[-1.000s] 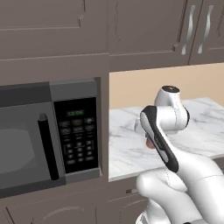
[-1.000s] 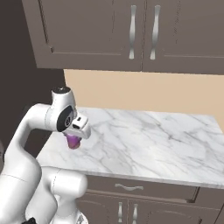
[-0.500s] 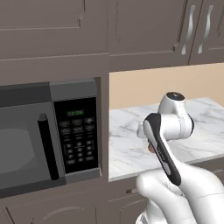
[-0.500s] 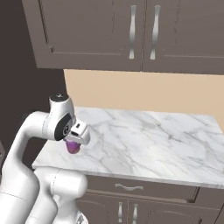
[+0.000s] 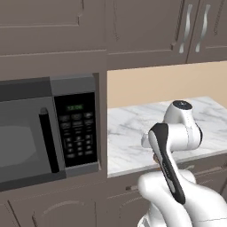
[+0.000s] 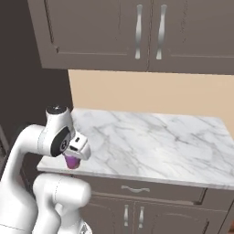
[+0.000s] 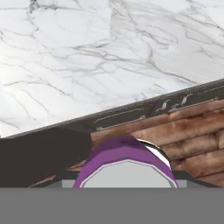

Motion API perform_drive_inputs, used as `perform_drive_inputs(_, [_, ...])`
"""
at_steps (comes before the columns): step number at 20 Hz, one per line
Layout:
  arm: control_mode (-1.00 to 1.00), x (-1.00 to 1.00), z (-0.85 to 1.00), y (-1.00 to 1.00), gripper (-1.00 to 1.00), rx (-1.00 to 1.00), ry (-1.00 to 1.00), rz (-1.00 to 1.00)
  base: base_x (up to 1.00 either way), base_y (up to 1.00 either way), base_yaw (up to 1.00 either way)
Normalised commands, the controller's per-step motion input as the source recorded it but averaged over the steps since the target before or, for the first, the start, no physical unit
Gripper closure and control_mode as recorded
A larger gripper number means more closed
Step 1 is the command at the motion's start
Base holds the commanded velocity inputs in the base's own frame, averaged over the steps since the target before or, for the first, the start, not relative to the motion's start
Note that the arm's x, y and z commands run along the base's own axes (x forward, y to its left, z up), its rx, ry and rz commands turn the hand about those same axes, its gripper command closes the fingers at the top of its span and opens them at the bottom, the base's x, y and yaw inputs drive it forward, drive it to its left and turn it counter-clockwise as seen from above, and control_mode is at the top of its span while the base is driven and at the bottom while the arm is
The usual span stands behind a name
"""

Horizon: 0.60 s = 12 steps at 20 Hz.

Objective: Four empty soda cans are scattered around the kitchen. Gather all the cans and cluster them next to the stove for recycling.

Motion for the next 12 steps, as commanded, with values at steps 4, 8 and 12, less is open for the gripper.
perform_drive_inputs(4, [1.00, 0.00, 0.00, 0.00, 1.00, 0.00, 0.00, 0.00, -0.48, 0.00, -0.01])
perform_drive_inputs(8, [1.00, 0.00, 0.00, 0.00, 1.00, 0.00, 0.00, 0.00, -0.46, 0.04, 0.01])
perform_drive_inputs(12, [1.00, 0.00, 0.00, 0.00, 1.00, 0.00, 0.00, 0.00, -0.33, -0.03, 0.00])
